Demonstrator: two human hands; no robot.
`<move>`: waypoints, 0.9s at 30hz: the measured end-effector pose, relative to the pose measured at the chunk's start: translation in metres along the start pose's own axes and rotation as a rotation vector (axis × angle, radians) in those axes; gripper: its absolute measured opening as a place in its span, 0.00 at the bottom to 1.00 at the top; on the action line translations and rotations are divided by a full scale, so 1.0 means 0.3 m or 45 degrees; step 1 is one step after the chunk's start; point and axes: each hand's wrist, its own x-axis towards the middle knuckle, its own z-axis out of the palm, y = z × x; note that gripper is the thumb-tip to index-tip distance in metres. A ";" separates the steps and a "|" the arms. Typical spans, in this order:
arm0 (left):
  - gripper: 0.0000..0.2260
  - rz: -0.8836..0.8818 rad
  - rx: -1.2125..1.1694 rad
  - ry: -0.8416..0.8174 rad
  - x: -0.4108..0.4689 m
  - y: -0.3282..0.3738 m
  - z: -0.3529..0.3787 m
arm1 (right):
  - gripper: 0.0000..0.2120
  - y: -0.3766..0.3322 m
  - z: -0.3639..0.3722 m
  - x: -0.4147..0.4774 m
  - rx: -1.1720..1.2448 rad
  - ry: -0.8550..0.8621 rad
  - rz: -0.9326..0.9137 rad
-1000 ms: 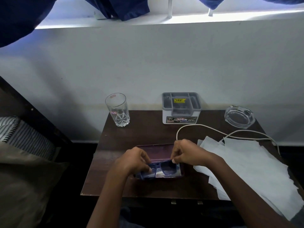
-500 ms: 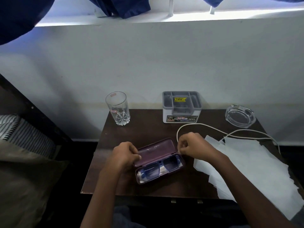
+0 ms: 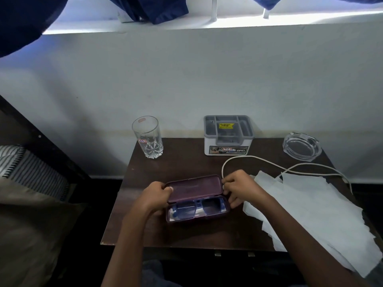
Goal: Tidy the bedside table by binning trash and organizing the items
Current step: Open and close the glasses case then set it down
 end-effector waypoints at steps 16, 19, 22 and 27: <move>0.12 0.106 -1.459 -0.035 -0.086 0.126 -0.034 | 0.15 -0.046 -0.058 -0.029 0.994 0.142 -0.176; 0.10 0.099 -1.503 0.042 -0.079 0.125 -0.027 | 0.13 -0.047 -0.056 -0.024 1.004 0.164 -0.194; 0.04 0.148 -1.476 0.139 -0.076 0.132 -0.014 | 0.12 -0.053 -0.051 -0.024 1.005 0.206 -0.202; 0.10 0.171 -1.502 0.135 -0.070 0.130 -0.007 | 0.06 -0.052 -0.054 -0.025 1.058 0.258 -0.230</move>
